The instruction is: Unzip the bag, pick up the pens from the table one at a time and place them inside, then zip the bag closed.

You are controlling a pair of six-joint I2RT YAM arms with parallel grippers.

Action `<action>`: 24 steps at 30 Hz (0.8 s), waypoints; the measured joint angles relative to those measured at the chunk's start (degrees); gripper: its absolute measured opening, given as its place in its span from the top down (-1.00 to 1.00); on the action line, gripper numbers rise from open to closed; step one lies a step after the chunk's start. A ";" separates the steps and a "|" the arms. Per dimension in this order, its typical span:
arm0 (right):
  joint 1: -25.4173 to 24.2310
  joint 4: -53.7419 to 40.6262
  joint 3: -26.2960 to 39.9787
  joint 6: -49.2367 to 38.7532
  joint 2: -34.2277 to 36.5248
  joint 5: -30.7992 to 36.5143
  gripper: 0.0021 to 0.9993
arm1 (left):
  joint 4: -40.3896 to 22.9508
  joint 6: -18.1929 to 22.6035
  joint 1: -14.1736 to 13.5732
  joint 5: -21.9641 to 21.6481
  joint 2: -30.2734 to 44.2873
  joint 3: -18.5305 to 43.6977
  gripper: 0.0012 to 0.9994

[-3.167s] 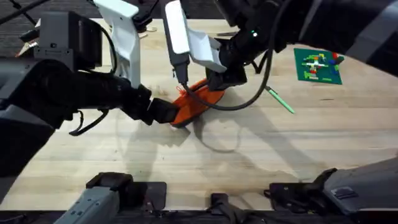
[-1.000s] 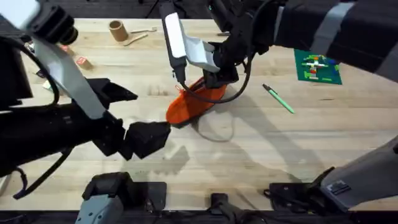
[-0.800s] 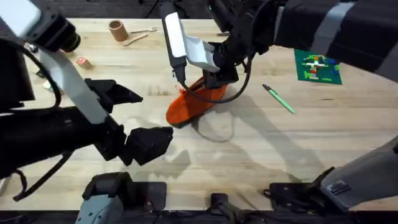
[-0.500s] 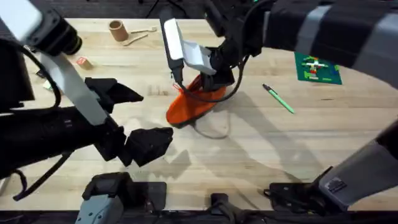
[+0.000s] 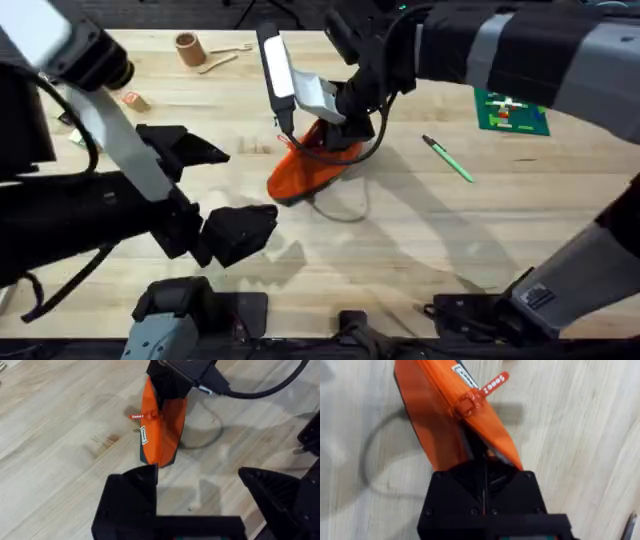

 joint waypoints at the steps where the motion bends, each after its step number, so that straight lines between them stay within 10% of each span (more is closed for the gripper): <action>1: -0.03 0.00 0.00 0.01 0.00 -0.38 0.95 | 0.01 0.00 0.00 0.00 0.00 0.00 -0.99; 8: -0.07 -0.02 0.00 0.09 0.00 -1.52 0.79 | 0.01 0.00 0.00 0.00 0.00 0.00 -0.99; 15: -0.13 0.02 0.00 -0.19 0.00 -1.71 -0.95 | 0.00 0.00 0.00 0.00 0.00 0.00 -0.99; 24: -0.15 0.00 0.00 -0.22 0.00 -1.72 -1.00 | 0.00 0.01 0.00 0.00 0.00 0.00 -0.99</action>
